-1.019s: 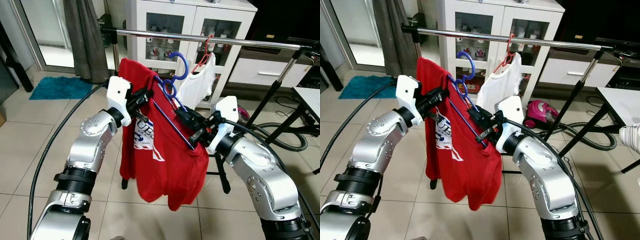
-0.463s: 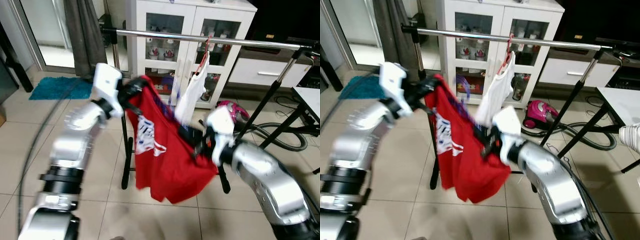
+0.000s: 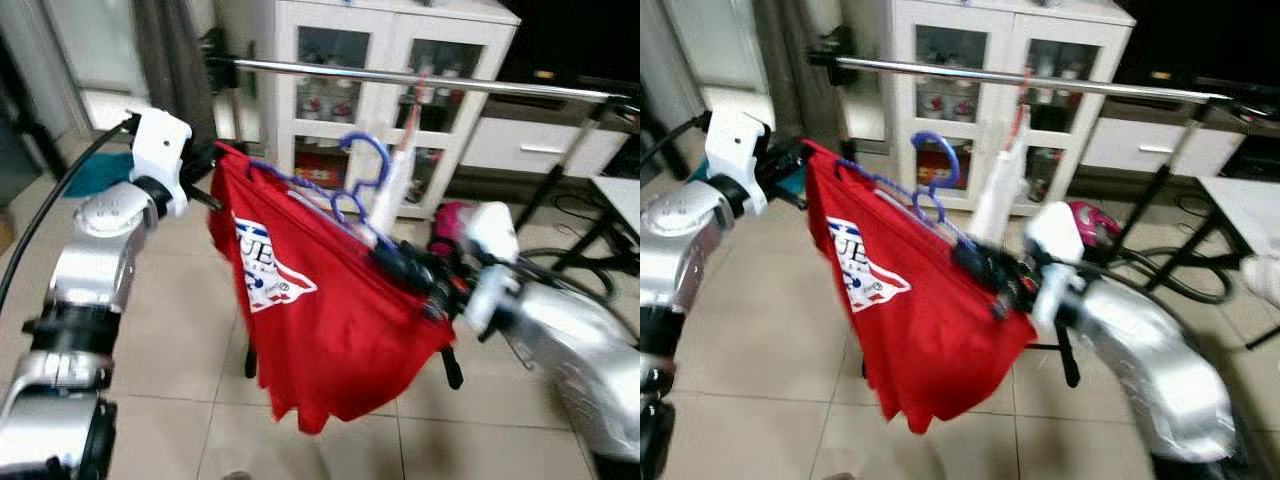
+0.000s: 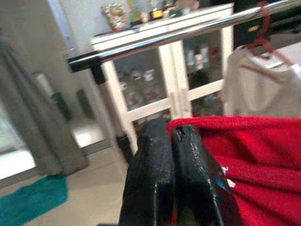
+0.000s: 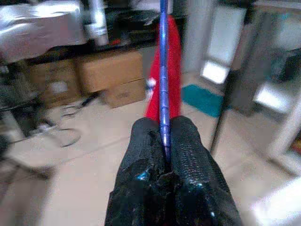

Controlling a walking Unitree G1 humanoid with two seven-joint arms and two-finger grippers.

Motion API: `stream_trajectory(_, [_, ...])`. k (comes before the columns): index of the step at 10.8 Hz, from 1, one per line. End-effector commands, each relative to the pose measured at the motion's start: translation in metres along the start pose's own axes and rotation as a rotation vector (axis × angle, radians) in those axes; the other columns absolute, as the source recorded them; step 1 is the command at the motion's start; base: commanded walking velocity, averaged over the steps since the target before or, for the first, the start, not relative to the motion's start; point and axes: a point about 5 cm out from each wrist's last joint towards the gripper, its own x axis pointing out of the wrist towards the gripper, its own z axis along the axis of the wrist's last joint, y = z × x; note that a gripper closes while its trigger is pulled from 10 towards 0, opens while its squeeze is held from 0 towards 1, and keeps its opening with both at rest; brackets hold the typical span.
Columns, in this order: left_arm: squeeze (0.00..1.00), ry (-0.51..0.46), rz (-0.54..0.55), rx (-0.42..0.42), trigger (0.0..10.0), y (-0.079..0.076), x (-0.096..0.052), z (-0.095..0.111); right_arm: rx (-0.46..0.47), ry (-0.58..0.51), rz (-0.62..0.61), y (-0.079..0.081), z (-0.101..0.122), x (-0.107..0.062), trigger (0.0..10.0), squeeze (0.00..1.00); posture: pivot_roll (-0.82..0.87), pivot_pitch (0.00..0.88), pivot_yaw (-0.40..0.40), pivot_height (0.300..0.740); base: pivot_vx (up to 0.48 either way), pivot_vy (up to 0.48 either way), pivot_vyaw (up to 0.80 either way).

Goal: Hang hanger

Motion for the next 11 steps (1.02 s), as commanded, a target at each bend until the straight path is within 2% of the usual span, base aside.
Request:
stream_trajectory(1, [0.00,0.019,0.187,0.008,0.0,0.035,-0.009,0.001,0.004,0.004,0.020,-0.001,0.004,-0.016,0.0,0.00,-0.04,0.000,-0.054,0.740,0.000,0.000,0.00])
stream_trajectory(2, [0.00,0.018,0.223,-0.018,0.0,0.044,-0.008,0.000,0.020,0.001,0.036,0.000,0.004,-0.020,0.0,0.00,-0.04,0.000,-0.055,0.740,0.000,0.000,0.00])
stream_trajectory(3, [0.00,0.014,0.252,-0.087,0.0,0.050,-0.006,-0.005,0.064,-0.039,0.014,-0.004,0.006,-0.023,0.0,0.00,-0.05,0.000,-0.053,0.740,0.000,0.000,0.00])
stream_trajectory(5, [0.00,-0.009,0.229,-0.233,0.0,0.045,-0.002,-0.013,0.115,-0.089,-0.064,-0.011,0.006,-0.024,0.0,0.00,-0.05,0.000,-0.050,0.740,0.000,0.000,0.00])
stream_trajectory(6, [0.00,0.000,0.238,-0.274,0.0,0.041,-0.001,-0.022,0.134,-0.087,-0.046,-0.008,0.004,-0.025,0.0,0.00,-0.05,0.000,-0.049,0.740,0.000,0.000,0.00])
stream_trajectory(7, [0.00,-0.021,0.187,-0.259,0.0,0.035,0.002,-0.019,0.080,0.027,-0.055,-0.007,-0.005,-0.023,0.0,0.00,-0.05,0.000,-0.049,0.740,0.000,0.000,0.00])
stream_trajectory(8, [0.00,-0.059,0.107,-0.203,0.0,0.026,0.007,-0.006,0.004,0.134,-0.160,-0.016,-0.013,-0.017,0.0,0.00,-0.05,0.000,-0.046,0.740,0.000,0.000,0.00])
stream_trajectory(9, [0.00,-0.076,0.077,-0.123,0.0,0.021,0.011,0.005,-0.047,0.205,-0.222,-0.022,-0.017,-0.009,0.0,0.00,-0.05,0.000,-0.048,0.740,0.000,0.000,0.00])
stream_trajectory(11, [0.00,-0.123,0.024,0.005,0.0,0.014,0.018,0.029,-0.103,0.299,-0.174,-0.014,-0.020,0.004,0.0,0.00,-0.04,0.000,-0.059,0.740,0.000,0.000,0.00])
